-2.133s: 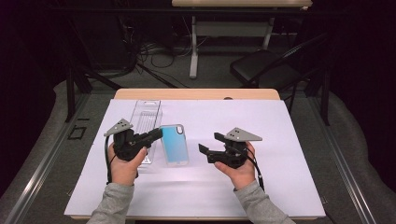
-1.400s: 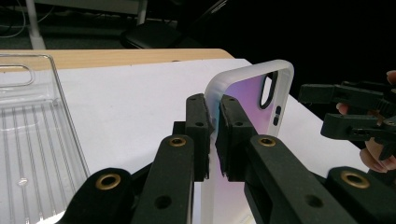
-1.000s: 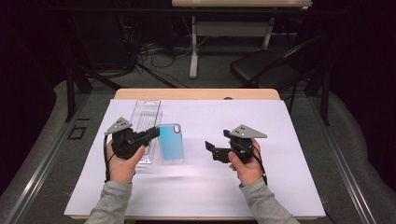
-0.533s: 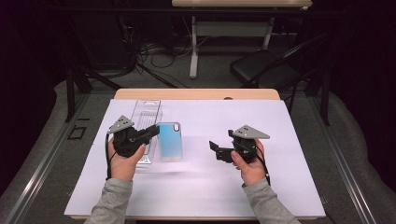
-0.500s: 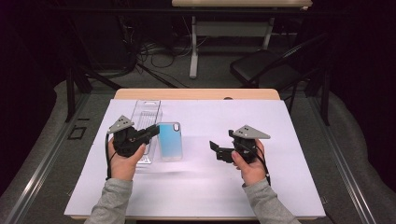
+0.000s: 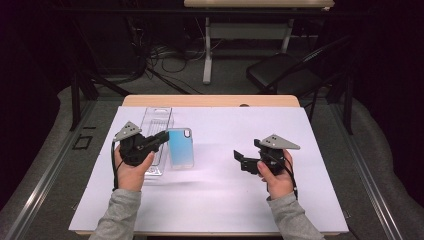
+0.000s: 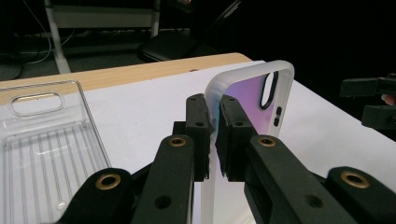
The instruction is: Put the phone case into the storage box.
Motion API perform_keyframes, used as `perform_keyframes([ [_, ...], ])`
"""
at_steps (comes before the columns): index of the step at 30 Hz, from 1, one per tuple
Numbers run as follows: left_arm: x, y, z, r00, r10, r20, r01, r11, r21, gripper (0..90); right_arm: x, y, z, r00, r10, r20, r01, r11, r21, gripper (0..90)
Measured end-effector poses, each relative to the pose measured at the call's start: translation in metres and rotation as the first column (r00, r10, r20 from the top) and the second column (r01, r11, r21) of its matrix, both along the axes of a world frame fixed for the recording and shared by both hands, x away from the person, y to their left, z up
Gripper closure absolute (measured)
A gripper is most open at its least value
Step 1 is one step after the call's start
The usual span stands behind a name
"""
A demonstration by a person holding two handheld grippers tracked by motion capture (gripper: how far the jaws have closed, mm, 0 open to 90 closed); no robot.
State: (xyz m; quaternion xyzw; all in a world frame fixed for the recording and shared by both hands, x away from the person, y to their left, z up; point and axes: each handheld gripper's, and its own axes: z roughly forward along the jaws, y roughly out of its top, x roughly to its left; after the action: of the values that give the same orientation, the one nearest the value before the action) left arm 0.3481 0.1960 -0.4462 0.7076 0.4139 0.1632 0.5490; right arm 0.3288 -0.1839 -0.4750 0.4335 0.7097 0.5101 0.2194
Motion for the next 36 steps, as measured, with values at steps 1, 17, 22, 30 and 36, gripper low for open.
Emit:
perform_keyframes([
  [1,0.0,0.0,0.0,1.0,0.001,0.0,-0.001,1.0,0.0,84.4,0.0,-0.002,0.0,1.0,-0.003,-0.002,0.003,1.0,0.001,15.0],
  [17,0.019,0.012,0.007,1.0,0.003,-0.004,-0.003,1.0,-0.002,84.4,-0.009,-0.023,-0.003,0.9985,-0.053,-0.013,0.053,0.9986,-0.001,15.0],
  [22,0.027,0.017,0.011,0.9999,0.012,-0.005,-0.012,0.9998,0.012,84.4,-0.011,-0.027,-0.006,0.998,-0.061,-0.017,0.061,0.9981,-0.002,15.0],
  [30,0.044,0.02,0.02,0.9998,0.015,-0.008,-0.015,0.9995,0.026,84.4,-0.012,-0.034,-0.008,0.9969,-0.076,-0.022,0.076,0.9971,0.002,15.0],
  [36,0.06,0.022,0.027,0.9997,0.023,-0.004,-0.023,0.9995,0.023,84.4,-0.012,-0.035,-0.008,0.9961,-0.085,-0.025,0.085,0.9964,0.004,15.0],
])
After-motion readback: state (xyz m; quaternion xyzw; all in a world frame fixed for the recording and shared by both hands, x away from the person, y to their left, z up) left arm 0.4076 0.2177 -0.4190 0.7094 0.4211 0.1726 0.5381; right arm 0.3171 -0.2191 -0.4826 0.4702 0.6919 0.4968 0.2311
